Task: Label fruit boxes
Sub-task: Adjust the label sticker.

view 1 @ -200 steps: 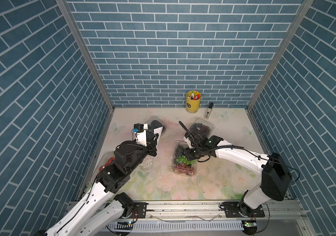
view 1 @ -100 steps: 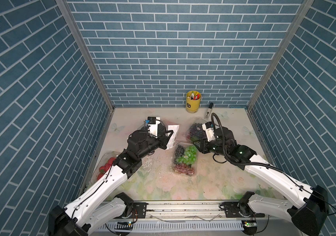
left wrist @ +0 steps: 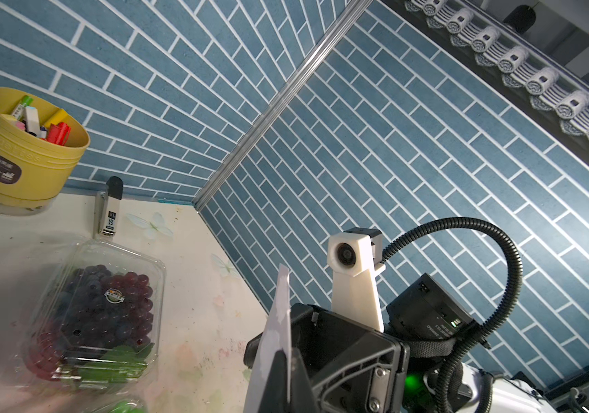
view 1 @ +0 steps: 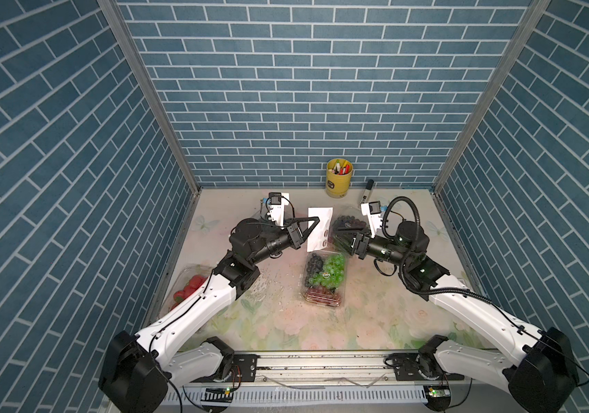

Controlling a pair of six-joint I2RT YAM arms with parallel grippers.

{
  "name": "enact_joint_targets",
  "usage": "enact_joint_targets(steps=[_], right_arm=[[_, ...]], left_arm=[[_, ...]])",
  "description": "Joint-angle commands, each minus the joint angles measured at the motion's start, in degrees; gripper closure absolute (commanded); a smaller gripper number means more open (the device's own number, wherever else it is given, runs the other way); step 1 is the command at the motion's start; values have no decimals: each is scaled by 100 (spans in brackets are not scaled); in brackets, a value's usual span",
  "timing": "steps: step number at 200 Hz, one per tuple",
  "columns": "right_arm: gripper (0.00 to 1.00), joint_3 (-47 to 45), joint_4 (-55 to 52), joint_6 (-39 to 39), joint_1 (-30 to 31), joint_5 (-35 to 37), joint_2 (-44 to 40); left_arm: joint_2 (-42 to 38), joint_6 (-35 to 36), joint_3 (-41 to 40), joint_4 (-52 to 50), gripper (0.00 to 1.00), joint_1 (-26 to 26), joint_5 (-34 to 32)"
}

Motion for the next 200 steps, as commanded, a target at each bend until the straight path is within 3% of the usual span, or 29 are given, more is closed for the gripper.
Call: enact_joint_targets(steps=[1, 80, 126, 149, 168, 175, 185, 200], right_arm=[[44, -92, 1212, 611, -87, -644, 182], [46, -21, 2336, 1391, -250, -971, 758], [66, -36, 2402, 1490, -322, -1023, 732], [85, -37, 2403, 1515, -342, -1014, 723], [94, -17, 2370, 1531, -351, -998, 728], [100, -4, 2351, 1535, -351, -1002, 732], [100, 5, 2351, 1547, -351, -995, 741], [100, 6, 2357, 1579, -351, -972, 743]], left_arm=[[56, -334, 104, 568, 100, 49, 208], [356, -723, 35, 1069, 100, 93, 392], [428, -788, -12, 1101, 100, 227, 457], [440, -803, -12, 1093, 100, 277, 476], [462, -796, -6, 1075, 100, 278, 511], [462, -793, -4, 1066, 98, 270, 511], [465, -778, -18, 1042, 89, 271, 535], [448, -754, -69, 1047, 69, 269, 546]])
